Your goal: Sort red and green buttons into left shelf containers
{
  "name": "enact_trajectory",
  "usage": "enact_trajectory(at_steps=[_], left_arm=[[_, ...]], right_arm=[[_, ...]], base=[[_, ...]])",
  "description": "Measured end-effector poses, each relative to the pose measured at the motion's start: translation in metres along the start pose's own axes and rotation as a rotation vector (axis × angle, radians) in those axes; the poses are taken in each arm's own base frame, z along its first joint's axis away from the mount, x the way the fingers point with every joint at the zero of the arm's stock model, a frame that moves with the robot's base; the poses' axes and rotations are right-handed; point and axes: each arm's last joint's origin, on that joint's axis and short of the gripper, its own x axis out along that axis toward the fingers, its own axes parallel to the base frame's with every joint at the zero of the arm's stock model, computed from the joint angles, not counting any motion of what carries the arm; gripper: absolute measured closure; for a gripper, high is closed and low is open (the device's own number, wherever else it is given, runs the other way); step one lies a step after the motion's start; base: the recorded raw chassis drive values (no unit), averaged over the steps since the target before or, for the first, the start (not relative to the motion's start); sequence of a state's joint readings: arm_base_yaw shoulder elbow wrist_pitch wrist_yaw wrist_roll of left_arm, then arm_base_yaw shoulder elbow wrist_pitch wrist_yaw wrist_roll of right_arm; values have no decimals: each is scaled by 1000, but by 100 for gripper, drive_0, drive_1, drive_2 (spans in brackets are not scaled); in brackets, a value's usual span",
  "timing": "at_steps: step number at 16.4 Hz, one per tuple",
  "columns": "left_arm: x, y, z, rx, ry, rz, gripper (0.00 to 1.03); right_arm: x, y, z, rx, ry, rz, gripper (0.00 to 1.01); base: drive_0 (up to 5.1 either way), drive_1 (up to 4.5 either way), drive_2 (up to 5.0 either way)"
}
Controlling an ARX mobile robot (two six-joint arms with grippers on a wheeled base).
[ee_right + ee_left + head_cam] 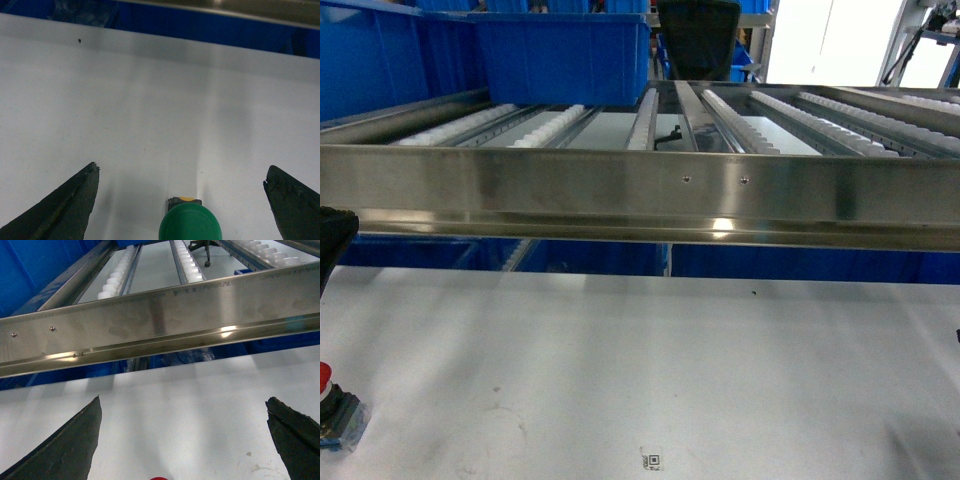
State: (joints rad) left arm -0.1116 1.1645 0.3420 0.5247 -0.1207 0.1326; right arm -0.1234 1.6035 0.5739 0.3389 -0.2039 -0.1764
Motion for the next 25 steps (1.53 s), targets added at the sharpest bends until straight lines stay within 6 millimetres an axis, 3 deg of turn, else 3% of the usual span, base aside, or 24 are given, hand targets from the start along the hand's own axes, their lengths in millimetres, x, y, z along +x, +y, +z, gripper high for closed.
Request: enact_trajectory(at_steps=[7, 13, 16, 20, 25], left_arm=[[0, 0, 0, 0, 1, 0, 5], [0, 0, 0, 0, 1, 0, 5], [0, 0, 0, 0, 1, 0, 5], [0, 0, 0, 0, 1, 0, 5], [0, 0, 0, 0, 1, 0, 5]], right_arm=[[10, -3, -1, 20, 32, 2, 3], [9, -2, -23, 32, 61, 1, 3], [14, -1, -45, 43, 122, 15, 3], [23, -7, -59, 49, 146, 3, 3], [31, -7, -59, 48, 142, 8, 3]], base=[[0, 0, 0], [0, 0, 0], [0, 0, 0], [0, 0, 0], [0, 0, 0]])
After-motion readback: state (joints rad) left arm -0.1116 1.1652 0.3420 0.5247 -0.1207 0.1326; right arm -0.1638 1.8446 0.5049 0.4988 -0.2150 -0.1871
